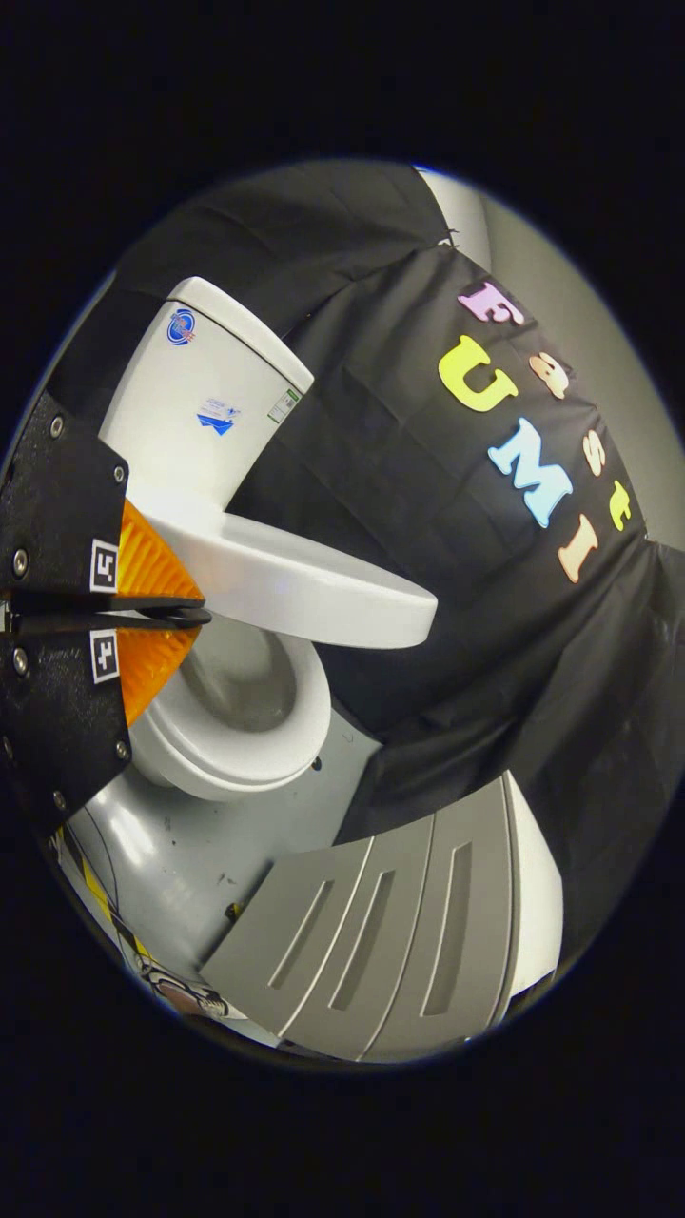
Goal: Open the toilet lid.
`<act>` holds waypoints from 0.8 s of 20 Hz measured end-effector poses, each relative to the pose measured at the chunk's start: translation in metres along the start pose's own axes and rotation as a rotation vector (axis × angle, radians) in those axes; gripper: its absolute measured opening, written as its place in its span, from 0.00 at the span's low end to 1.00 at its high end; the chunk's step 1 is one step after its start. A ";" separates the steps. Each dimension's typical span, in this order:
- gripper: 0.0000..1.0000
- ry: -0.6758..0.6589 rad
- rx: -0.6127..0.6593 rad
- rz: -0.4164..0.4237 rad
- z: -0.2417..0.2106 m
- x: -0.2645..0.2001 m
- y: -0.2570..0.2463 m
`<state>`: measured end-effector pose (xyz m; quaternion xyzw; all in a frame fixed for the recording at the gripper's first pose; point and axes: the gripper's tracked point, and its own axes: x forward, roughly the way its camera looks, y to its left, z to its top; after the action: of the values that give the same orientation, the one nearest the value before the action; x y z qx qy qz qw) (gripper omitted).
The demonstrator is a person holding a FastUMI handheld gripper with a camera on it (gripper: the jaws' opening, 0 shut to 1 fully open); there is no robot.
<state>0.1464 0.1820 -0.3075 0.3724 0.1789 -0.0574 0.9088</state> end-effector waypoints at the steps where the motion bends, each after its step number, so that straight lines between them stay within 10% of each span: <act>1: 0.00 -0.002 -0.034 -0.004 0.003 -0.003 0.007; 16: 0.00 -0.053 -0.392 -0.094 0.028 -0.029 0.093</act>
<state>0.1490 0.2285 -0.2176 0.1778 0.1796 -0.0735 0.9647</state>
